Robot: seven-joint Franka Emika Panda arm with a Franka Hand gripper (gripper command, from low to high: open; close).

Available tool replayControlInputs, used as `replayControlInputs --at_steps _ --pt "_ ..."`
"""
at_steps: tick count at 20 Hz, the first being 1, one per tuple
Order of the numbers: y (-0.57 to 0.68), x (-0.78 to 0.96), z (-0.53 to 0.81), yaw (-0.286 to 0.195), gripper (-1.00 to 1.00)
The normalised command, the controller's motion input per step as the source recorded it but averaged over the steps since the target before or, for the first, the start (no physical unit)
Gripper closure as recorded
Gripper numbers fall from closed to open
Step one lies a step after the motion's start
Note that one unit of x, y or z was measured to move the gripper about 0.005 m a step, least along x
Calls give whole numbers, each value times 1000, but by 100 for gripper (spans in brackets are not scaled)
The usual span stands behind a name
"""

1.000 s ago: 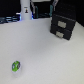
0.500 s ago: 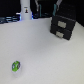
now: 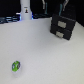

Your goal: Open the kcup holder, insert the kcup into the holder, and close the kcup holder

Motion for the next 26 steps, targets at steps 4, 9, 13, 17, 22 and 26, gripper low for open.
replayControlInputs --at_steps 4,9,13,17,22,26 --pt "621 -348 -115 -174 -100" --pt "685 -352 -139 -153 -100" --pt "672 -315 -204 -135 -100" --pt "602 -251 -281 -127 -100" --pt "455 -173 -366 -111 -100" --pt "340 -160 -382 -91 -100"
